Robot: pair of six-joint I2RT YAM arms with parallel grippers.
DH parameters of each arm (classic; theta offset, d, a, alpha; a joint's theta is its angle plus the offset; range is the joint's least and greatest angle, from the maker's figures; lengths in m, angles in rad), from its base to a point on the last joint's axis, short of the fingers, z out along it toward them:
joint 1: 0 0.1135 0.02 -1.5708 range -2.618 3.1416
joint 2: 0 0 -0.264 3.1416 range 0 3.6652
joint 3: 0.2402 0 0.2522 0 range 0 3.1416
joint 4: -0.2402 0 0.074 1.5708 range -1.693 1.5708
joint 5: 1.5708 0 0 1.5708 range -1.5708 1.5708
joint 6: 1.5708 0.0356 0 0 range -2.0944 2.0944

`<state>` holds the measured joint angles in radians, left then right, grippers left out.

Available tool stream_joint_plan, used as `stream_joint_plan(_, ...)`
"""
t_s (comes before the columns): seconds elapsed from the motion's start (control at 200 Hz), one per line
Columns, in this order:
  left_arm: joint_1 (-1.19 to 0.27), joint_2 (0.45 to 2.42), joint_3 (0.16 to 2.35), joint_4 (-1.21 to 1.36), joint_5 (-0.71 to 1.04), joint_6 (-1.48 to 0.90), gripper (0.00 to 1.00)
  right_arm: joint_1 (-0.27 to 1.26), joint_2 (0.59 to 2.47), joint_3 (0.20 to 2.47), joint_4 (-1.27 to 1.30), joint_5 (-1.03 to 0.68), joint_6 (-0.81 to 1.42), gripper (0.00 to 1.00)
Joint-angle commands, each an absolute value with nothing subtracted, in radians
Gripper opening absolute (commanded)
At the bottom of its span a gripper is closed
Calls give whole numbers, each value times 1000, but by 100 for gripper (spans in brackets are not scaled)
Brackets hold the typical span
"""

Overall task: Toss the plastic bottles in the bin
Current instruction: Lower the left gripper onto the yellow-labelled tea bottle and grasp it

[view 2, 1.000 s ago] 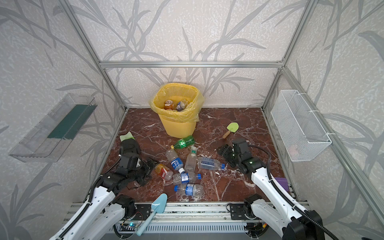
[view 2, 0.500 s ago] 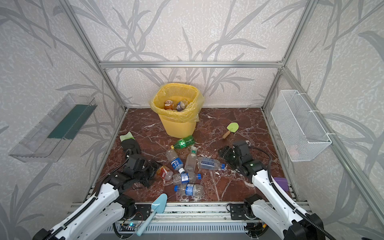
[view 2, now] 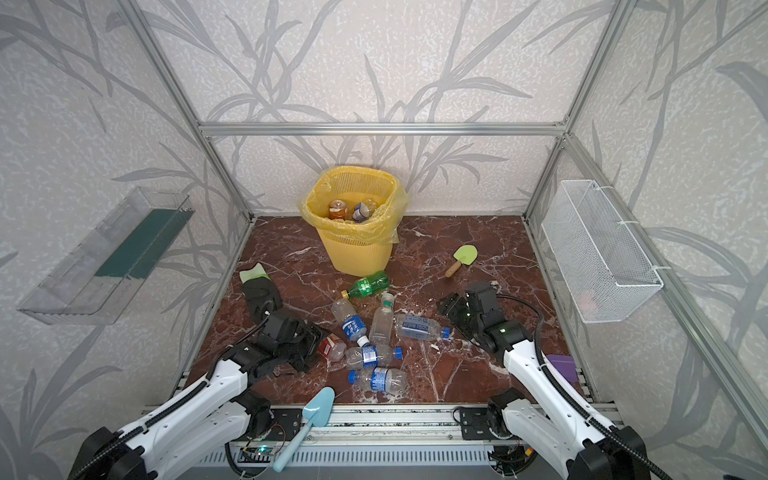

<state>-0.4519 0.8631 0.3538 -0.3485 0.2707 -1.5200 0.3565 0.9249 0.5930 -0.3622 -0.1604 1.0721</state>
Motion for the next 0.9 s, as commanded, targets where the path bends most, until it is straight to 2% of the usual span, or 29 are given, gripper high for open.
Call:
stream_joint_plan(0.0,-459,881,361,-355,258,-1552,73,360,910,583,-351,-143,1072,76)
stream_joint_plan(0.39,-460,899,335,-332,244,-1547,60,360,903,581,-364,-135,1069,75)
stream_joint_plan(0.445,-460,902,333,-323,245,-1545,60,360,904,581,-363,-135,1069,75)
stream_joint_plan(0.575,-459,917,339,-320,248,-1539,68,362,905,580,-364,-135,1068,75)
stream_joint_plan(0.895,-465,963,342,-294,262,-1527,69,360,905,576,-363,-132,1065,74)
